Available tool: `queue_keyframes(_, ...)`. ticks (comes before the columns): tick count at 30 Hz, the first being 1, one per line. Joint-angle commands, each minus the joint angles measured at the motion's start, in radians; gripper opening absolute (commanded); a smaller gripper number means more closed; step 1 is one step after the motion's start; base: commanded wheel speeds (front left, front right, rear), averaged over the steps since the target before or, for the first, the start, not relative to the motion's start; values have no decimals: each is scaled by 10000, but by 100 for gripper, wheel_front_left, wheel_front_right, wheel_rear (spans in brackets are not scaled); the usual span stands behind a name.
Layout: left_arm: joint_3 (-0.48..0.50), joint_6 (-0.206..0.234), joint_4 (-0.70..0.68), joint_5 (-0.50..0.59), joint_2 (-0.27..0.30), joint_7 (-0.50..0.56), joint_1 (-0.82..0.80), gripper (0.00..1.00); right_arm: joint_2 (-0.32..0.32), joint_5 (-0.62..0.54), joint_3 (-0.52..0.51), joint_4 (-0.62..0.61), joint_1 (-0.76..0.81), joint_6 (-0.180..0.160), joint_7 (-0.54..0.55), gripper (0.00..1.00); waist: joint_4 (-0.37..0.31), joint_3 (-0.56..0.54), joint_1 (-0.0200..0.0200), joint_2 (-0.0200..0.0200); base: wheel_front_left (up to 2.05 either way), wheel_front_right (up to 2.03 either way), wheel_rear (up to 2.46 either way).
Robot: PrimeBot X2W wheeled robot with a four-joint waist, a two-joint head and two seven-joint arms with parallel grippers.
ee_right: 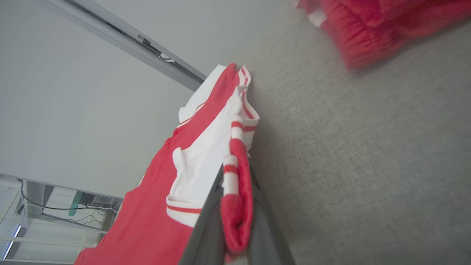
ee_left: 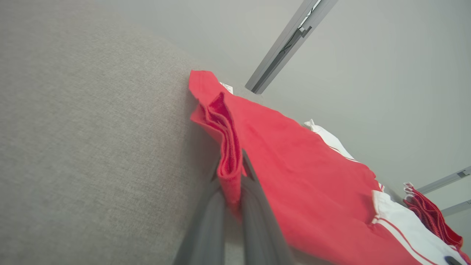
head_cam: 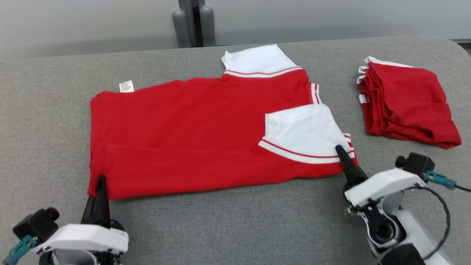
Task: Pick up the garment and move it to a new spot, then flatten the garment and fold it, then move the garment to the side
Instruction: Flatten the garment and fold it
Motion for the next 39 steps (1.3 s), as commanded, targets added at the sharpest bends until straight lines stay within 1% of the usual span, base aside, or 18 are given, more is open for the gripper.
queue_keyframes(1,86,82,-190,-32,122,-23,239,0,-144,52,-64,-302,320,2,127,0,-49,-13,0,0,0,0,0)
queue_keyframes(5,175,366,-1101,110,364,-46,1062,0,-460,-37,-375,-1791,1459,1,629,0,-156,-27,0,0,0,0,0)
queue_keyframes(8,121,604,-1719,201,494,35,1677,0,-527,-249,-728,-2913,2441,1,1062,0,-211,8,0,0,0,0,0)
queue_keyframes(10,23,819,-2200,198,442,101,2191,0,-413,-658,-1246,-3953,3361,2,1524,0,-266,70,0,0,0,0,0)
queue_keyframes(11,18,880,-2302,141,384,95,2338,0,-328,-785,-1419,-4236,3646,2,1701,0,-287,87,0,0,0,0,0)
queue_keyframes(16,23,1033,-2355,29,184,38,2745,0,13,-1266,-2055,-5002,4435,2,2370,0,-346,96,0,0,0,0,0)
queue_keyframes(21,-1,1075,-2241,-21,51,-16,3047,0,190,-1572,-2549,-5522,4989,1,2964,0,-362,1,0,0,0,0,0)
queue_keyframes(23,-38,1080,-2171,-30,23,-7,3133,0,201,-1481,-2561,-5544,5056,1,3037,0,-383,-61,0,0,0,0,0)
queue_keyframes(26,-125,1123,-2000,7,24,47,3207,0,201,-1264,-2480,-5272,5030,1,3025,0,-381,-169,0,0,0,0,0)
queue_keyframes(31,-197,1184,-1763,31,-33,58,3296,0,200,-1495,-2369,-4657,4769,2,2808,0,-375,-269,0,0,0,0,0)
queue_keyframes(32,-227,1186,-1700,45,-39,84,3314,0,202,-1524,-2336,-4536,4734,2,2741,15,-368,-293,0,0,0,0,0)
queue_keyframes(33,-258,1194,-1638,23,-56,121,3322,0,200,-1545,-2315,-4436,4696,2,2694,35,-363,-314,0,0,0,0,0)
queue_keyframes(34,-272,1199,-1586,2,-62,143,3322,0,201,-1558,-2291,-4353,4645,1,2662,49,-365,-334,0,0,0,0,0)
queue_keyframes(35,-262,1217,-1534,-24,-74,136,3331,0,200,-1588,-2294,-4296,4602,2,2662,97,-372,-353,0,0,0,0,0)
queue_keyframes(36,-249,1226,-1482,-50,-86,134,3346,12,199,-1713,-2350,-4278,4575,2,2612,100,-382,-369,0,0,0,0,0)
queue_keyframes(37,-235,1227,-1426,-59,-64,132,3364,68,194,-1845,-2443,-4271,4565,2,2582,100,-391,-383,0,0,0,0,0)
queue_keyframes(38,-190,1245,-1375,-27,-19,107,3376,100,198,-2011,-2516,-4285,4561,1,2571,100,-402,-394,0,0,0,0,0)
queue_keyframes(39,-140,1267,-1332,-2,32,82,3394,100,198,-2215,-2609,-4323,4564,2,2591,100,-416,-405,0,0,0,0,0)
